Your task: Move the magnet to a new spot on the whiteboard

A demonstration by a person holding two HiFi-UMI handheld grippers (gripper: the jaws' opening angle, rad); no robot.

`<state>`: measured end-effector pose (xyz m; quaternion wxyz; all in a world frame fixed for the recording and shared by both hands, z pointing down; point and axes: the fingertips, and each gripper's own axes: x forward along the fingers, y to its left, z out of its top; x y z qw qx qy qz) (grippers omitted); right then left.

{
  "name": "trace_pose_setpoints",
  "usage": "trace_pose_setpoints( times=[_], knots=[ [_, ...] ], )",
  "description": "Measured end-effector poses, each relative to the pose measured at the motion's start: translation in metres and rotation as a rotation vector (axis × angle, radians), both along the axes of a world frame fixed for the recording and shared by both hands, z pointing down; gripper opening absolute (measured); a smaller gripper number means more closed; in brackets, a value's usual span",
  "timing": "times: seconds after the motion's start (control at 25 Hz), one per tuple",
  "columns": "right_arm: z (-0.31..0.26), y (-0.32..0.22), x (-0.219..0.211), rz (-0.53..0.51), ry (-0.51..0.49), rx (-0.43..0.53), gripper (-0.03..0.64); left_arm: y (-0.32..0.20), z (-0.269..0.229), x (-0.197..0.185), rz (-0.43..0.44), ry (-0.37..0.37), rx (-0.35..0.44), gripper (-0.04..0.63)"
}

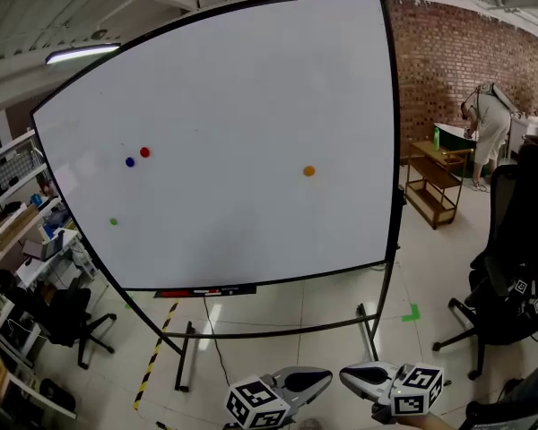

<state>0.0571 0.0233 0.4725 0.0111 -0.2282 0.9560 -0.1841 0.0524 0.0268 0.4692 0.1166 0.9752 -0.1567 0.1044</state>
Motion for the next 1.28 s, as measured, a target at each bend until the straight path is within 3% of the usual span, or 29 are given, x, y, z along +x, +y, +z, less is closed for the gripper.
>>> trace_pose_setpoints(
  times=[0.36, 0.88, 1.28],
  knots=[
    [-0.022, 0.047, 0.019, 0.083, 0.012, 0.037, 0.003, 0.044, -0.023, -0.005, 0.008, -0.019, 0.049, -0.02],
    [-0.025, 0.059, -0.047, 0.042, 0.064, 0.047, 0.003, 0.055, -0.037, -0.06, -0.023, 0.003, 0.072, -0.02],
    [-0.035, 0.061, -0.059, 0.048, 0.08, 0.084, 0.003, 0.061, -0.041, -0.077, -0.035, 0.006, 0.093, -0.02]
  ],
)
